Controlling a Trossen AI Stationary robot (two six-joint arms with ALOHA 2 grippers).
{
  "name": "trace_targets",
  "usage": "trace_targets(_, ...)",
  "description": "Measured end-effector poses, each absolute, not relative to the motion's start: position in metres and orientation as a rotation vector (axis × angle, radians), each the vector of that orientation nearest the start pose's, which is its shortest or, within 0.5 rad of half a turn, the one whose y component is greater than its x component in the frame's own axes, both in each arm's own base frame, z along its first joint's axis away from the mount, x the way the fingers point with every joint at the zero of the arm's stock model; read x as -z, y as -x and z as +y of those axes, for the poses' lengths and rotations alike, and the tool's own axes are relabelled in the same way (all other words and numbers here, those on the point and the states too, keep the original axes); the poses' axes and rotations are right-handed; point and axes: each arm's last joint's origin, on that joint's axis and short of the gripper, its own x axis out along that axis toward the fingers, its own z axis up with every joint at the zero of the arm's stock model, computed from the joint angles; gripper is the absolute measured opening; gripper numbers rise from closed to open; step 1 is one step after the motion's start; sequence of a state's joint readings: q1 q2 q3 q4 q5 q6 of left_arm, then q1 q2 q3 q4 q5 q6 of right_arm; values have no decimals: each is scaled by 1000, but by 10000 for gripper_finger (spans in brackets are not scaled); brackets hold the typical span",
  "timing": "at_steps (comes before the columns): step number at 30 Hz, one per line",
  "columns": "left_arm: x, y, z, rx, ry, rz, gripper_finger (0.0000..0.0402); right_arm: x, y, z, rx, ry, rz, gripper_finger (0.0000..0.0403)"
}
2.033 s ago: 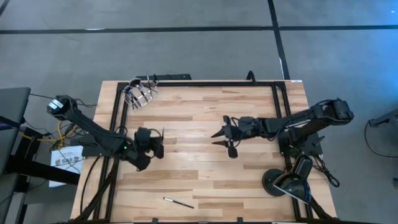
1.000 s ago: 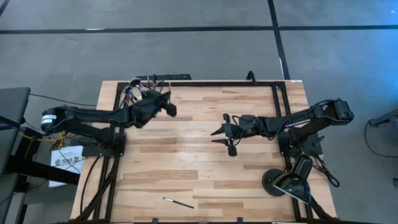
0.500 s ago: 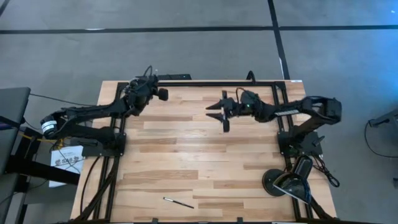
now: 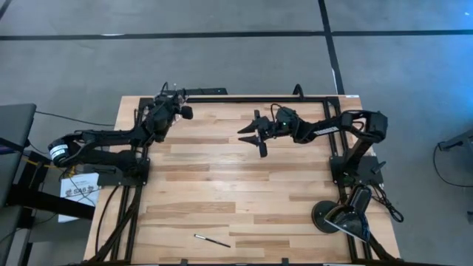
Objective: Put items in baskets/containers
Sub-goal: Put the eyeshadow brush into the transparent bin
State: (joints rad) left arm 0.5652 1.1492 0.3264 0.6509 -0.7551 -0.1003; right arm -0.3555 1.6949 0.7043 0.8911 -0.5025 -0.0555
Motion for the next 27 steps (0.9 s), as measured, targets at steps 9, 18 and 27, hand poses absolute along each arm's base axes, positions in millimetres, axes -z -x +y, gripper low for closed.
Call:
trace_targets(9, -186, -148, 139, -1336, 3, 54, 11, -183, -311, -112, -118, 21, 79, 120)
trace_targets(18, -181, -139, 150, -1336, 14, 56, 11, -184, -311, -112, -117, 19, 69, 120)
trace_targets(27, -160, -151, 160, -1336, 27, 46, 11, -184, -314, -105, -139, 18, 73, 120)
